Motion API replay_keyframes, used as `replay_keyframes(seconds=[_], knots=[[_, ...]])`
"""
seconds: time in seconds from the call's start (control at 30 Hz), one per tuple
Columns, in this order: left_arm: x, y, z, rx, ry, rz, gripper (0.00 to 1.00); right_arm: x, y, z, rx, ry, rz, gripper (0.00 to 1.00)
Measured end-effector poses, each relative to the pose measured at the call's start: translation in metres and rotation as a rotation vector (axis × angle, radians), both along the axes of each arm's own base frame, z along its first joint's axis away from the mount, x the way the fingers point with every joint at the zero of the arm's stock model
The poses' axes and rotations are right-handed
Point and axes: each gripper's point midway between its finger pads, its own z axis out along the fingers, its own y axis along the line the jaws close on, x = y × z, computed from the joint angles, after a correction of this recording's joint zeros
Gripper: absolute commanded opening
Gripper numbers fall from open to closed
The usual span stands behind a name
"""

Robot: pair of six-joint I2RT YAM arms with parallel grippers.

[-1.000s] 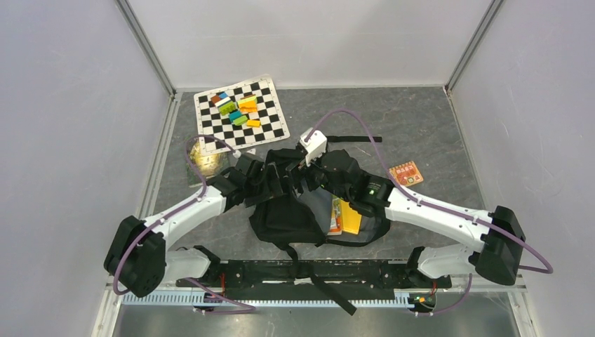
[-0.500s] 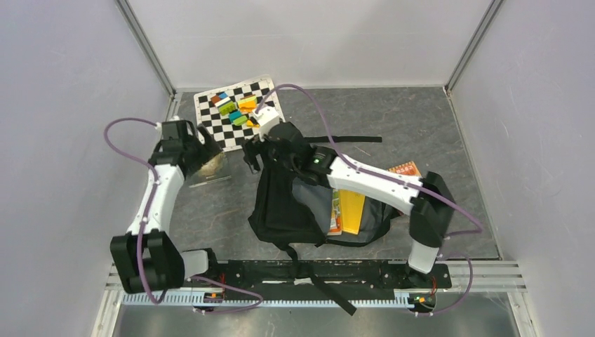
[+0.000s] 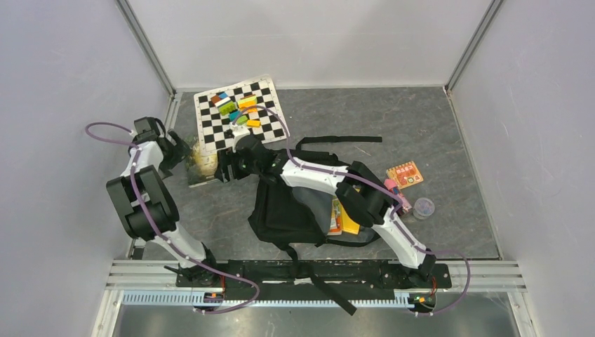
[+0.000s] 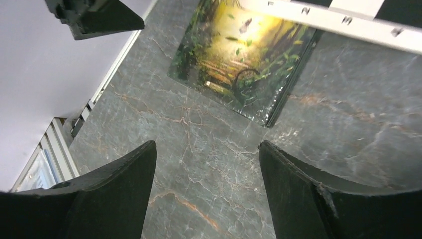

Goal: Pack the student bag
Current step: Pick up the book from the center of the board.

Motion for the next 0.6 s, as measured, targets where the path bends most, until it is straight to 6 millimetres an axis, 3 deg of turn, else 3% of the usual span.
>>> replay_keyframes(seconds=[0.13,0.33,0.43,0.6], knots=[[-0.004,0.012,-0.026,-0.008,0.066,0.007,1.00,-0.001,0.008,-0.038,0.007,0.077,-0.014,0.73],[-0.001,0.008,-0.048,-0.035,0.095,-0.032,1.00,0.008,0.016,-0.071,0.031,0.147,-0.060,0.69],[0.003,0.007,-0.050,-0.039,0.085,-0.042,0.99,0.015,0.015,-0.082,0.037,0.169,-0.090,0.69],[0.008,0.007,-0.052,-0.046,0.073,-0.059,0.93,0.030,0.014,-0.081,0.071,0.171,-0.136,0.66]])
